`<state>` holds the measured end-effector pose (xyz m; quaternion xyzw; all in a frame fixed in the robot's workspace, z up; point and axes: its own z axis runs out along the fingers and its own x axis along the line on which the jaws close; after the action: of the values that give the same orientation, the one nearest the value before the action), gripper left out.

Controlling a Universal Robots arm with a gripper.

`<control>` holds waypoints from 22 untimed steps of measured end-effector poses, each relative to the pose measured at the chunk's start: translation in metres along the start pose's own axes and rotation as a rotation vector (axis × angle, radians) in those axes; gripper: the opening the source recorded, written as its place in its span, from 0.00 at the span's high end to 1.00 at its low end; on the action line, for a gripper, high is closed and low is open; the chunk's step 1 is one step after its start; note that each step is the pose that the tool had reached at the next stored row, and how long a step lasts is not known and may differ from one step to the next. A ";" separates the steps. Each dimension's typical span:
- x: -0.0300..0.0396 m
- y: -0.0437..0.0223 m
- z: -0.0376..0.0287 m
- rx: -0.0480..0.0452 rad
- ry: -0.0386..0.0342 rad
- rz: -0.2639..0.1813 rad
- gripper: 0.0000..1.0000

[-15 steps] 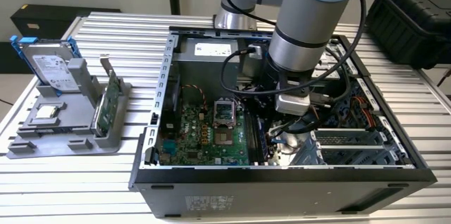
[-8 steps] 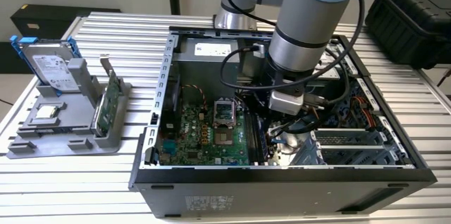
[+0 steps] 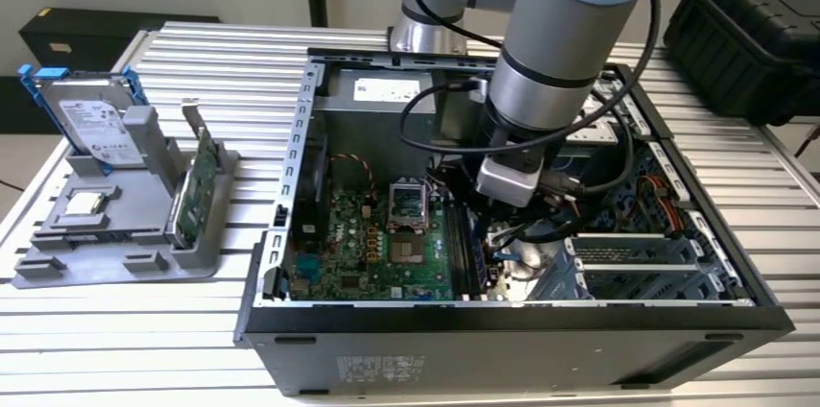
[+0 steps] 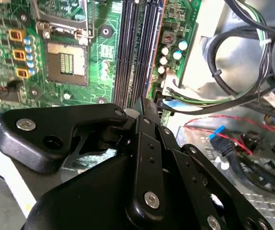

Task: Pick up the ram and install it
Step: 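Press down the ram until it locks into place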

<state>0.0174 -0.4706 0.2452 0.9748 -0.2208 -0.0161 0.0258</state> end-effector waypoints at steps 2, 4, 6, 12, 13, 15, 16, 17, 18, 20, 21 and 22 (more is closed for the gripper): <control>0.0000 0.0000 0.0000 0.0006 -0.0016 0.029 1.00; 0.0000 0.0000 0.0000 0.0013 -0.0034 0.058 1.00; 0.0000 0.0000 0.0000 0.0018 -0.0050 0.087 1.00; 0.0000 0.0000 0.0000 0.0035 -0.0098 0.171 1.00; 0.0000 0.0000 0.0000 0.0037 -0.0106 0.186 1.00; 0.0000 0.0000 0.0000 0.0043 -0.0123 0.215 1.00; 0.0000 0.0000 0.0000 0.0045 -0.0131 0.228 1.00; 0.0000 0.0000 0.0000 0.0049 -0.0140 0.243 1.00; 0.0000 0.0000 0.0000 0.0052 -0.0147 0.257 1.00; 0.0000 0.0000 0.0000 0.0058 -0.0165 0.288 1.00; 0.0000 0.0000 0.0000 0.0061 -0.0174 0.303 1.00; 0.0000 0.0000 0.0000 0.0064 -0.0183 0.318 1.00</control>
<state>0.0174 -0.4706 0.2452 0.9274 -0.3728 -0.0200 0.0229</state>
